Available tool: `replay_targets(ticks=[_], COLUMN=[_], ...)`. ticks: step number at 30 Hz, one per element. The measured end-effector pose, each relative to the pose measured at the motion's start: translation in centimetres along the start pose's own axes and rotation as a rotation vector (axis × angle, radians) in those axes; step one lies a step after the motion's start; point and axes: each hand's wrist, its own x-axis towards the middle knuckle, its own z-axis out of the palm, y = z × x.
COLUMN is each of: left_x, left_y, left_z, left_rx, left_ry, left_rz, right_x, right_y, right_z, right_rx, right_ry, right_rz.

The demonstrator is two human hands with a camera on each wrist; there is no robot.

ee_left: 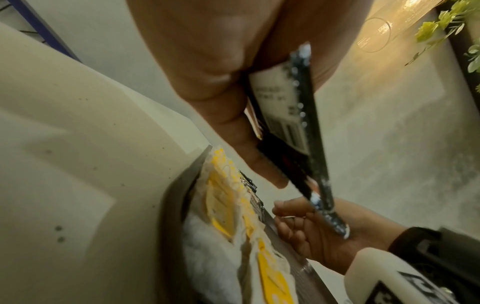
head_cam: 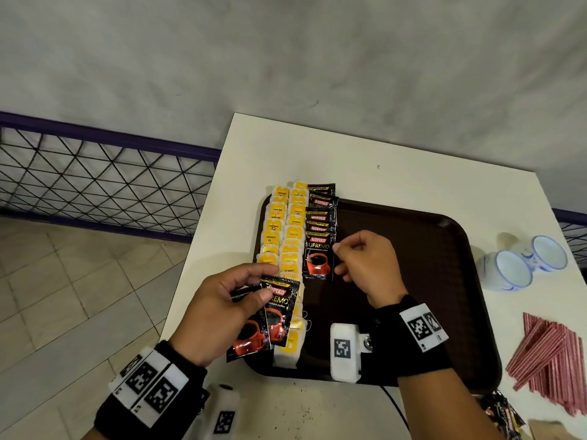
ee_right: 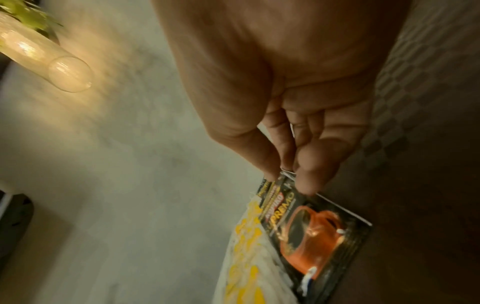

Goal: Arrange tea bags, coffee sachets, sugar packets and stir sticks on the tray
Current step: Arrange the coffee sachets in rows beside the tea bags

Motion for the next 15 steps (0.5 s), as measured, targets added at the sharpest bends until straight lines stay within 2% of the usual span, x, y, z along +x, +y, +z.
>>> replay_targets(ticks=[2,5,7,15], left_x=[0.2,0.7,0.8,0.7], left_y=[0.2,0.5,0.7,0.8], left_z=[0.4,0.9,1.5,2.8], left_rx=[-0.01,-0.055,-0.064,-0.078], left_ry=[0.015,0.026,0.028,0.021], left_rz=[0.021,0.048,0.075,0.095], right_x=[-1.9,-4.9,-6.3,-6.8], right_y=[-0.9,-1.7,-1.5,-0.7], right_z=[-0.4,-0.3,-0.2,-0.5], right_rx=[0.051,0.199,0.226,0.235], right_ry=[-0.096,-0.384,-0.482,-0.397], right_rz=[-0.04,0.014,0.022,-0.033])
